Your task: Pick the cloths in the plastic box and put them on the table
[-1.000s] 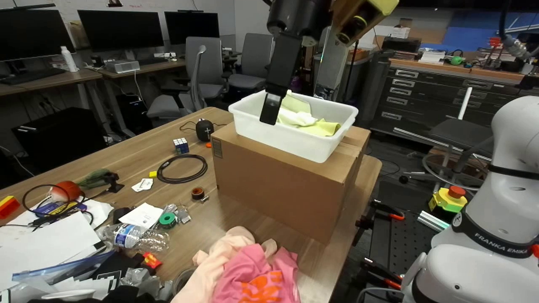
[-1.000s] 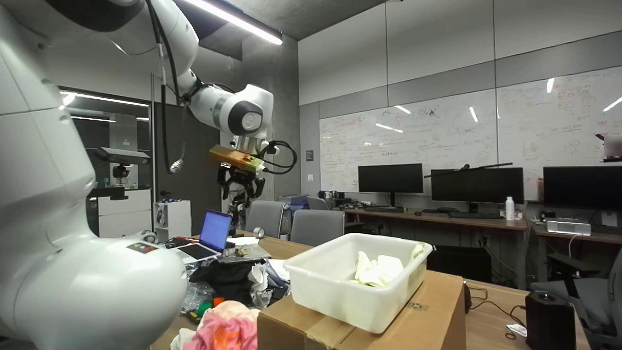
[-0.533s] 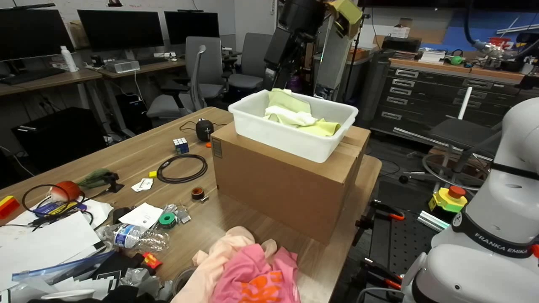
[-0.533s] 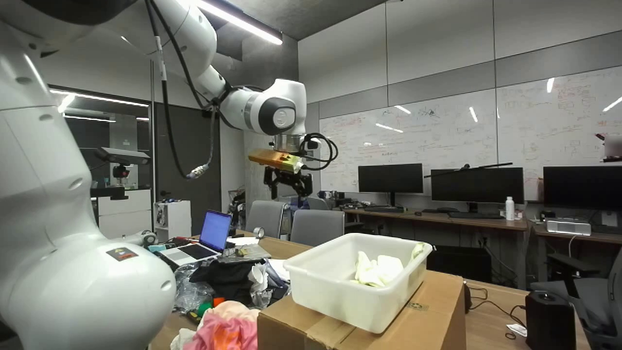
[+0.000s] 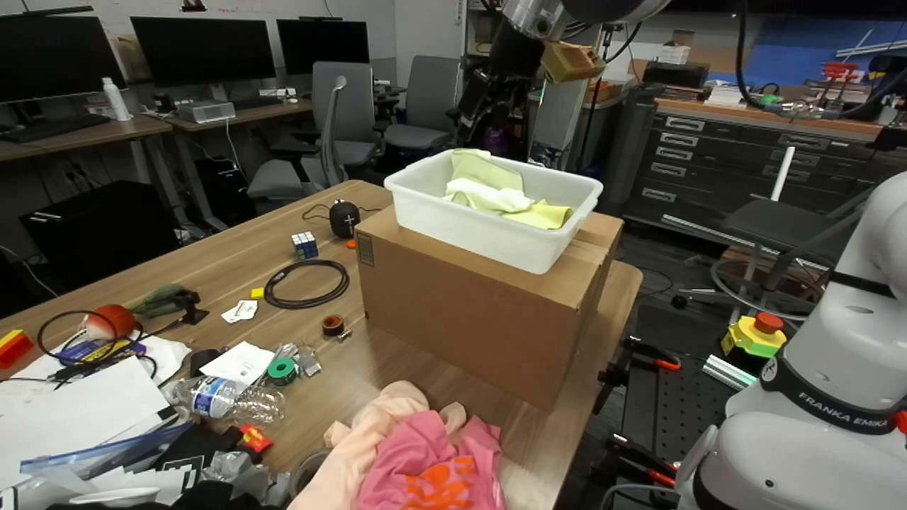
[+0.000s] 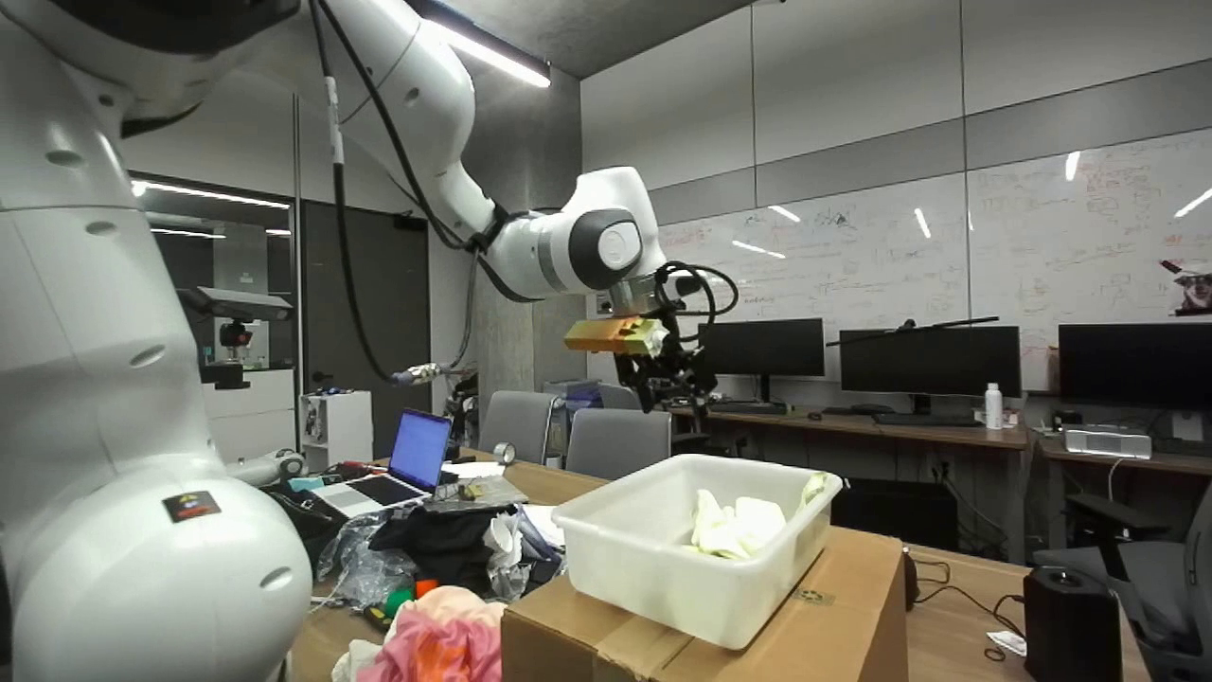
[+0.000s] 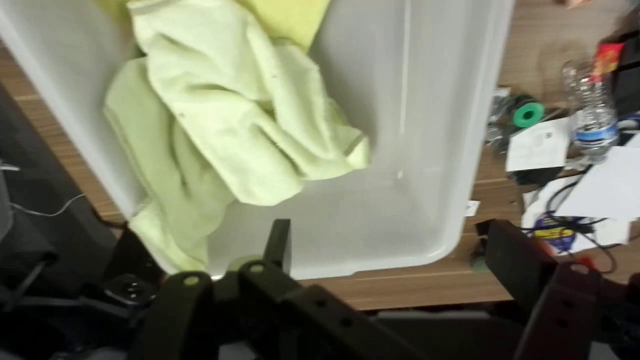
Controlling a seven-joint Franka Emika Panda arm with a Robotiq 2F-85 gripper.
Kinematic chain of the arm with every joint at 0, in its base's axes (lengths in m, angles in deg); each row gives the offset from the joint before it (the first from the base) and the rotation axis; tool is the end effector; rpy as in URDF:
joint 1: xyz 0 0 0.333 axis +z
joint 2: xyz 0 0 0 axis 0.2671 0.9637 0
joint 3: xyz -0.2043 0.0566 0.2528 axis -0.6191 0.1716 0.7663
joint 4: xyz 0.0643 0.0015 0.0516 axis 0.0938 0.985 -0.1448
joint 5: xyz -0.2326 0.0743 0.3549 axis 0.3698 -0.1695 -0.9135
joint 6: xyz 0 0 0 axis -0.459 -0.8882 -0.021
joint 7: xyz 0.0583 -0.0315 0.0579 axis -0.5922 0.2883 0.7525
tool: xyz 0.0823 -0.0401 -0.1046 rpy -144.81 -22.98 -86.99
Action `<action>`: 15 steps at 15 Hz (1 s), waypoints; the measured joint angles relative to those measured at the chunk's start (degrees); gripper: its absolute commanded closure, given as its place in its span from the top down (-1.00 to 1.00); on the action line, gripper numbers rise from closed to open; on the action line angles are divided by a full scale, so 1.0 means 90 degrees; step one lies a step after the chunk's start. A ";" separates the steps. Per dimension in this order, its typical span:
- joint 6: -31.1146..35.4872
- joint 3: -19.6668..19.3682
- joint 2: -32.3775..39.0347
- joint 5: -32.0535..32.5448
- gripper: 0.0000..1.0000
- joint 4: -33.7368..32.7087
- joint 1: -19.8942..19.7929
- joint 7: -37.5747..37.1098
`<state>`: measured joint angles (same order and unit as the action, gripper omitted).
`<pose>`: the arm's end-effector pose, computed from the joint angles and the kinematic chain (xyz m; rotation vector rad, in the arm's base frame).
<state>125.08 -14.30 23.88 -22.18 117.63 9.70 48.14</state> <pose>0.5323 -0.0668 0.4548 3.0344 -0.2576 0.6493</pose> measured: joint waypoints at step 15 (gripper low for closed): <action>-0.0460 0.0059 0.1201 0.1961 1.00 -0.0569 -0.0337 -0.0976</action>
<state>120.94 -13.78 34.69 -4.53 112.51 6.67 39.35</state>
